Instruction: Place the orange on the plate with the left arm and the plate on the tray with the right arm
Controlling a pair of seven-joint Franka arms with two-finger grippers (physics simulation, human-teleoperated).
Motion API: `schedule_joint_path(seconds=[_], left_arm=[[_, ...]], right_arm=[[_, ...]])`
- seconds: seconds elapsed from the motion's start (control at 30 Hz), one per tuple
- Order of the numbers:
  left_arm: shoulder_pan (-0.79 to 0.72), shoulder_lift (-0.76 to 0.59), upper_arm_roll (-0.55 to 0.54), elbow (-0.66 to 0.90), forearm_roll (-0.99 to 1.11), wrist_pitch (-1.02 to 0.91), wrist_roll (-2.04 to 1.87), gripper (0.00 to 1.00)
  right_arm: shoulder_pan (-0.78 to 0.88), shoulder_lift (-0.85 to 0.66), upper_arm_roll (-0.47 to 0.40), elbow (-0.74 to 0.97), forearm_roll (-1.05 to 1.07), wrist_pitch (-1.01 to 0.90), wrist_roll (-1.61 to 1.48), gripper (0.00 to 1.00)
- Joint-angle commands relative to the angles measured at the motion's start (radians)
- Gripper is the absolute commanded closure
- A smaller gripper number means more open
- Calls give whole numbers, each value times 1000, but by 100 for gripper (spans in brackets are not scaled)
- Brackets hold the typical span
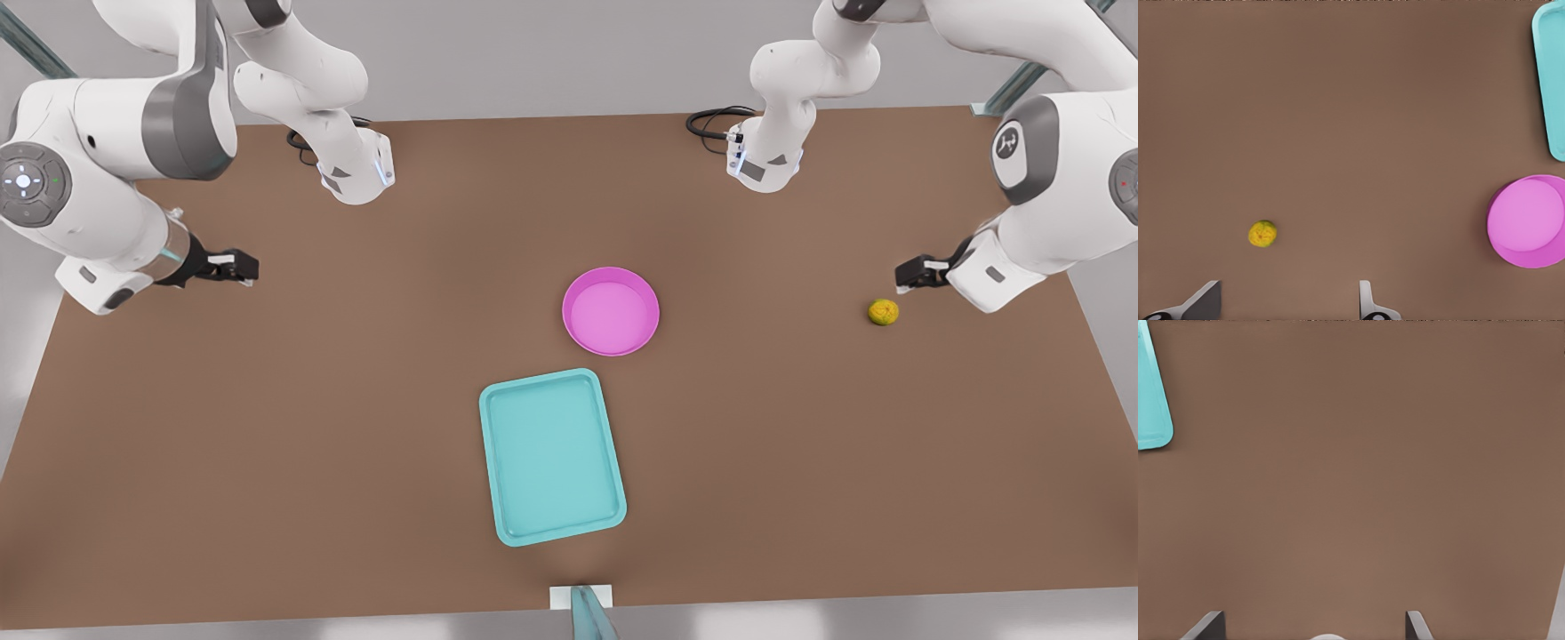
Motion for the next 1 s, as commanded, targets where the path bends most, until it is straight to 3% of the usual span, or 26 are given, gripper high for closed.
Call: schedule_joint_path(seconds=[0.0, 0.03, 0.1, 0.17, 0.3, 0.47, 0.97], left_arm=[[-1, -1, 1, -1, 2, 26, 36, 0], [0, 1, 1, -4, 2, 27, 30, 0], [14, 40, 54, -186, 5, 58, -72, 0], [51, 77, 116, -481, -3, 435, -33, 0], [51, 157, 212, -720, 0, 852, 282, 0], [65, 192, 253, -763, 2, 960, 397, 0], [71, 258, 281, -837, 0, 886, 412, 0]], right_arm=[[-1, 0, 0, 0, 0, 33, 20, 0], [-1, 0, 0, -1, 0, 35, 22, 0], [-1, 2, 0, 0, 3, 37, 23, 0], [-1, 3, 0, 0, 5, 37, 25, 0], [1, 8, 0, 0, 6, 37, 26, 0], [1, 13, 0, -7, 8, 38, 28, 0], [1, 23, 1, -15, 9, 37, 30, 0]])
